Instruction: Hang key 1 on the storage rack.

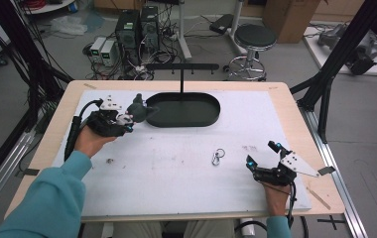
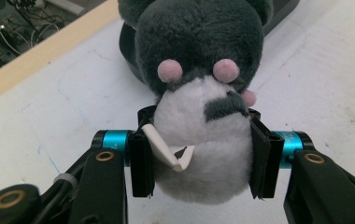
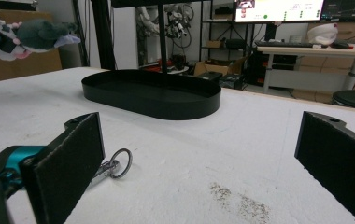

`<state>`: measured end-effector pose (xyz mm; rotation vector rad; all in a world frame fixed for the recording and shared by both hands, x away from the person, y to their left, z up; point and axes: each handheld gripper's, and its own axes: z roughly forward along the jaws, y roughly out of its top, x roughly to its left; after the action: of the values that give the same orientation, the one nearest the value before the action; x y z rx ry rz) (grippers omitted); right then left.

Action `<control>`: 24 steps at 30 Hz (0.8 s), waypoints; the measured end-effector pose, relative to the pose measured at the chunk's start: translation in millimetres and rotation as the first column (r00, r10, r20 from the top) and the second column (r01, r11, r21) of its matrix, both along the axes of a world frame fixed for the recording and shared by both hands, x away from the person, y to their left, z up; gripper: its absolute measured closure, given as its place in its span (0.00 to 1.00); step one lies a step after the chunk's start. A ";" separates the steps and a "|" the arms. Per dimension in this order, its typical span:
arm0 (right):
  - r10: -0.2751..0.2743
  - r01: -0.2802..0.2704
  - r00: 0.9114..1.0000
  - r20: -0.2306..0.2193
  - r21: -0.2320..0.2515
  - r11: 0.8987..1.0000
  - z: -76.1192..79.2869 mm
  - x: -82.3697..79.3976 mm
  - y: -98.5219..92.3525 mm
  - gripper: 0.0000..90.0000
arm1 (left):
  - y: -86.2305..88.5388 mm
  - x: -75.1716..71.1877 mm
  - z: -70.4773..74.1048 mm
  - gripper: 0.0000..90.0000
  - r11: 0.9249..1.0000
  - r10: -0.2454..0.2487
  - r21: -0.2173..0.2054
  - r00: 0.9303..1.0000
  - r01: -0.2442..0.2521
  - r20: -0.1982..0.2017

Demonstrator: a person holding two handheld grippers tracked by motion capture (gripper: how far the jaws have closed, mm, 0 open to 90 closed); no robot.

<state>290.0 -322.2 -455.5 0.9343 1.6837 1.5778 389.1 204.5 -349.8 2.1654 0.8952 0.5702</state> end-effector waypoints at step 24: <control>0.000 0.000 1.000 0.001 0.000 1.000 0.0 0.0 0.1 0.01 | -10.0 15.4 39.7 0.58 0.999 0.002 -0.046 0.997 0.002 0.082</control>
<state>290.0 -322.1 -455.5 0.9334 1.6834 1.5778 404.5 194.5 -310.1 2.0856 0.8564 0.6275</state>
